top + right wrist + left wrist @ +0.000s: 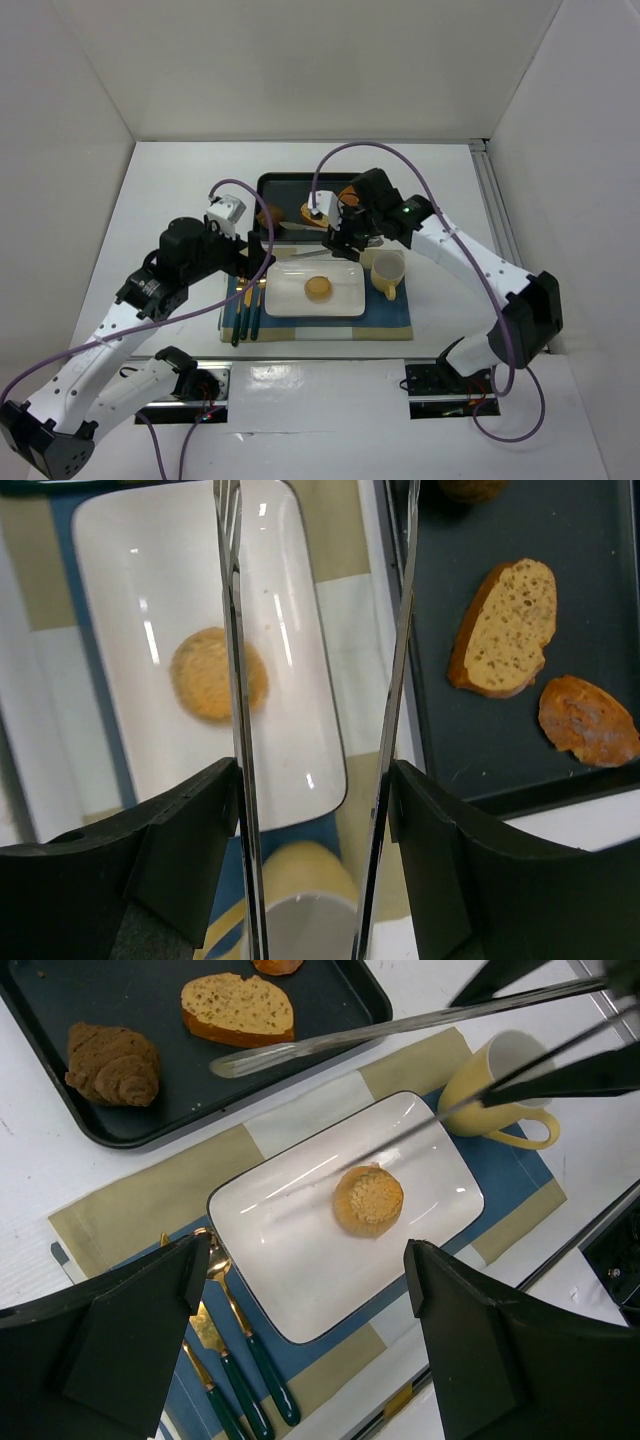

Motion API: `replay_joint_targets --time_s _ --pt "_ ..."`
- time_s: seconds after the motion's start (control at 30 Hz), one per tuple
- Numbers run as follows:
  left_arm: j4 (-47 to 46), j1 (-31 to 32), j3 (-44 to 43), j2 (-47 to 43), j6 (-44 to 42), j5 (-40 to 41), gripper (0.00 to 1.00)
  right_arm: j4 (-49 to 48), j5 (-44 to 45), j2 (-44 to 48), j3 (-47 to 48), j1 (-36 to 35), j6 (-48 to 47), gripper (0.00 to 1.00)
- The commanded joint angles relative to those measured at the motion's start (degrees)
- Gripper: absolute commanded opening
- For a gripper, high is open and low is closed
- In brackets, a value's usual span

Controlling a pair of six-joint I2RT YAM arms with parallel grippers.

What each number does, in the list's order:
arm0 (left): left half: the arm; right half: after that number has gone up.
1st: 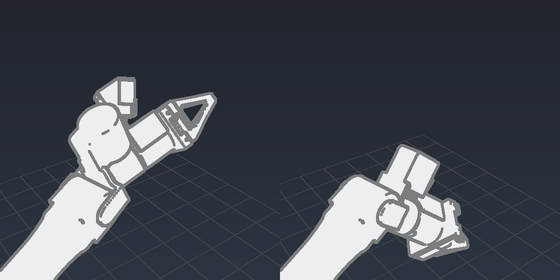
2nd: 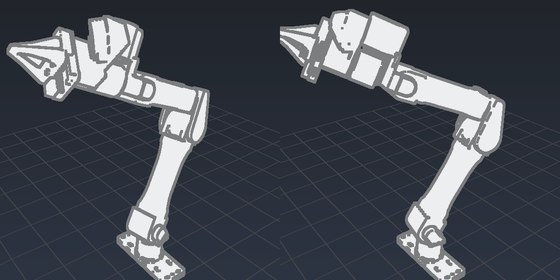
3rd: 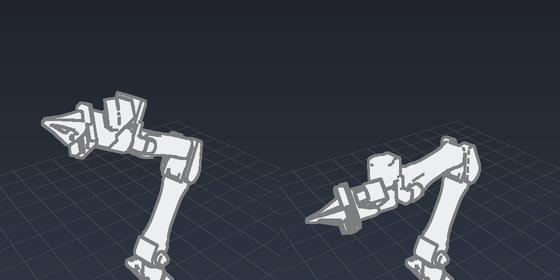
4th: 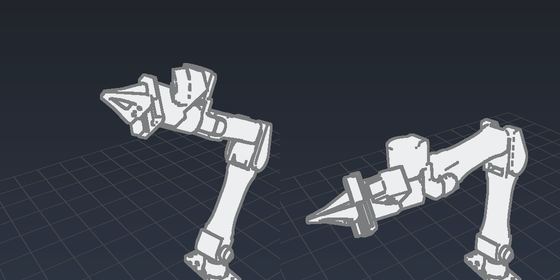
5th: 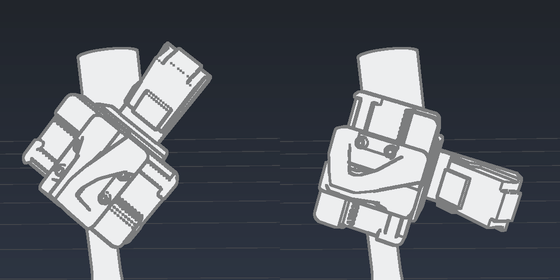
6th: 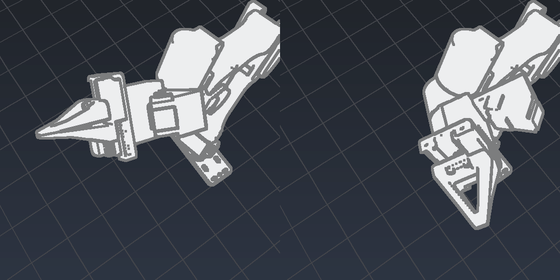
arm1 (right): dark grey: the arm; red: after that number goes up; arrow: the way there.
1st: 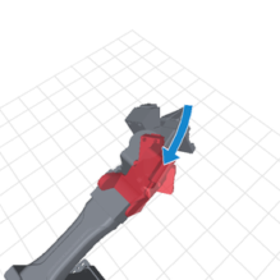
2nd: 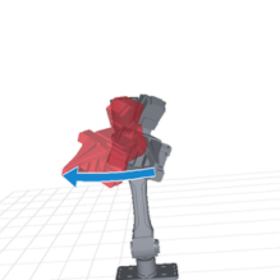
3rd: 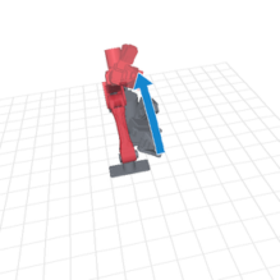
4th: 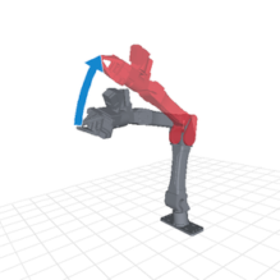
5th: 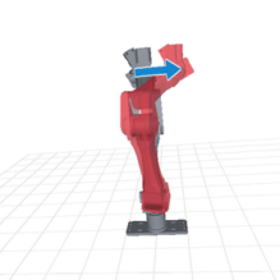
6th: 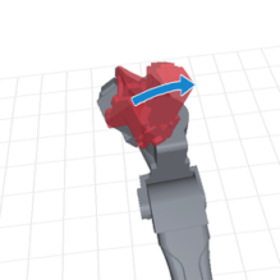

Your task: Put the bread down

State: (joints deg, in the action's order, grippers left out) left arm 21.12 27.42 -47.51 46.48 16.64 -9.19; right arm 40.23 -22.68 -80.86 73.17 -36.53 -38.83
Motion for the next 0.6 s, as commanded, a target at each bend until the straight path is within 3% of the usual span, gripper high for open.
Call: replay_joint_targets --time_s 0.0,0.2,0.57 --pt "-1.09 0.18 -0.39 -1.83 -0.38 1.10 0.98 -10.68 2.28 -3.68 0.93 -1.25 0.86 0.70" --pt "-1.09 0.18 -0.39 -2.36 -0.38 1.72 0.98 -18.86 4.66 -11.67 3.64 -1.78 0.86 0.70" --pt "-1.09 0.18 -0.39 -2.36 -0.38 1.19 0.98 -22.74 7.82 -18.71 5.32 -1.79 0.33 0.70"
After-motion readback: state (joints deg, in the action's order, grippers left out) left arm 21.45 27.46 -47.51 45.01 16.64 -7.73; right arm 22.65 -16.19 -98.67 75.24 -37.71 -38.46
